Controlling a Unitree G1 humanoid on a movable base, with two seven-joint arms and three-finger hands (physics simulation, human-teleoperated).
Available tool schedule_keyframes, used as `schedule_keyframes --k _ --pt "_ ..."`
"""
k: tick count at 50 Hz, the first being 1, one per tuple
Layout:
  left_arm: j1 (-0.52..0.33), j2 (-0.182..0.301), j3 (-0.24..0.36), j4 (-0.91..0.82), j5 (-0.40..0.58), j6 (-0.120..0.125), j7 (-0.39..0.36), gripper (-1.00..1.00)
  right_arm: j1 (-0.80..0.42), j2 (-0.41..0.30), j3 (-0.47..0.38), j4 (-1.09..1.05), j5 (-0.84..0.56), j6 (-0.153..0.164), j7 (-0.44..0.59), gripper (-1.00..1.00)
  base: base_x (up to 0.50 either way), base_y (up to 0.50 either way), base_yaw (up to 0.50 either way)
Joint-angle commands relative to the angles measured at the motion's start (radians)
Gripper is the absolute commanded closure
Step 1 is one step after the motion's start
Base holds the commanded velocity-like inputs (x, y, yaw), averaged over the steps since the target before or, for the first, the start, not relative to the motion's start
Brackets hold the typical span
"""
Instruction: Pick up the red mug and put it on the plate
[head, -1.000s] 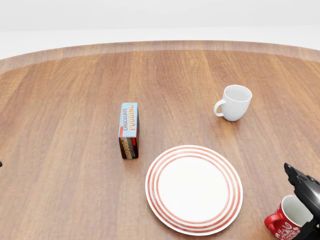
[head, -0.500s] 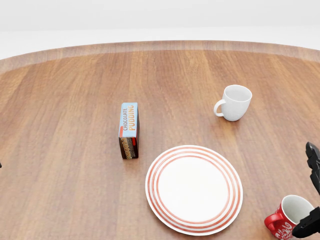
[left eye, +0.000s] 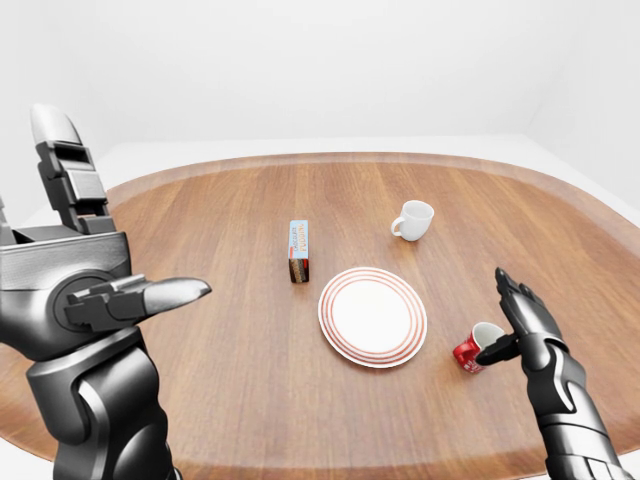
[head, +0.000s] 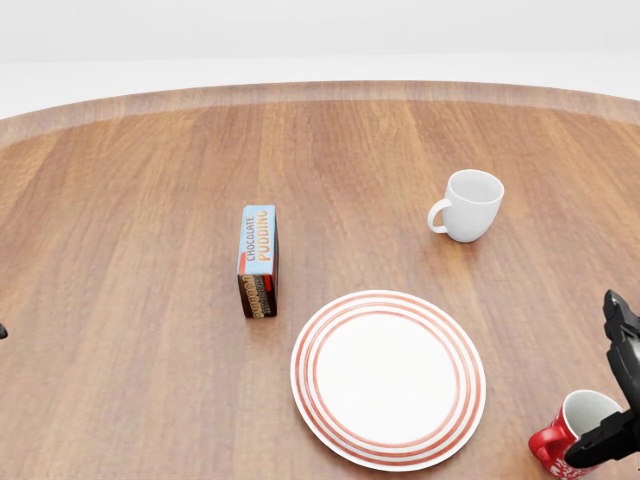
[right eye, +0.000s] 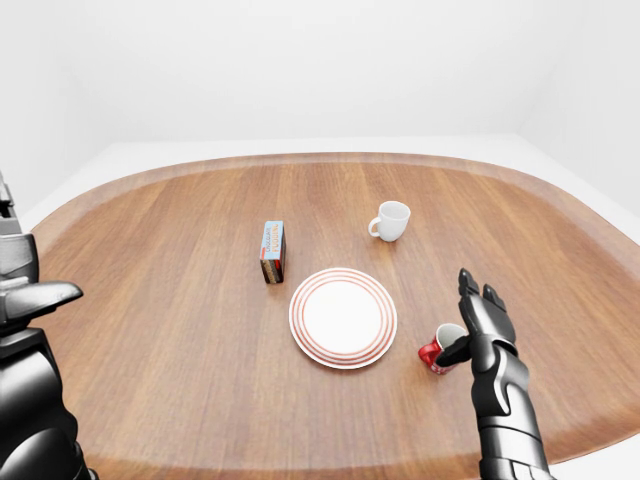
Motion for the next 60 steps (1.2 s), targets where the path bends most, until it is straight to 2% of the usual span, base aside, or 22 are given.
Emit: schedule_keyframes --k 1,18,26,36,42,43,44,45,46,60 --pt "-0.002 0.000 0.003 0.000 -0.002 0.000 0.000 -1.00 -0.007 0.017 0.049 0.063 0.014 0.000 -0.059 -1.00 0.00 0.00 0.00" --pt "0.001 0.000 0.002 -0.004 -0.006 0.000 0.003 -1.00 0.054 0.043 0.053 0.050 -0.007 0.000 -0.071 -1.00 0.00 0.00 0.00" --pt "0.004 -0.001 0.002 -0.007 -0.006 0.000 0.001 -1.00 0.035 0.034 0.063 0.144 0.014 0.000 -0.116 -1.00 0.00 0.00 0.00" --pt "-0.004 0.001 0.005 0.000 -0.008 0.000 0.004 -1.00 -0.047 -0.002 0.111 0.371 0.061 0.000 -0.203 -1.00 0.00 0.00 0.00" --pt "-0.006 0.004 0.004 -0.001 -0.011 0.000 0.008 -1.00 -0.061 -0.009 0.131 0.394 0.070 0.000 -0.212 -1.00 0.00 0.00 0.00" --pt "-0.007 0.004 0.004 0.003 -0.009 0.000 0.008 -1.00 -0.057 -0.009 0.133 0.387 0.071 0.000 -0.211 -0.63 0.00 0.00 0.00" --pt "-0.007 0.004 0.004 0.004 -0.009 0.000 0.008 -1.00 -0.056 -0.009 0.133 0.386 0.071 0.000 -0.210 -0.63 0.00 0.00 0.00" --pt "-0.009 0.005 0.005 0.001 -0.011 0.000 0.010 -1.00 -0.052 -0.008 0.131 0.372 0.069 0.000 -0.214 0.69 0.00 0.00 0.00" --pt "-0.008 0.005 0.005 0.000 -0.012 0.000 0.010 -1.00 -0.050 -0.009 0.133 0.363 0.067 0.000 -0.208 1.00 0.00 0.00 0.00" --pt "-0.005 0.002 -0.001 0.007 -0.002 0.000 0.003 -1.00 -0.049 0.002 0.134 0.362 0.065 0.000 -0.208 1.00 0.00 0.00 0.00"
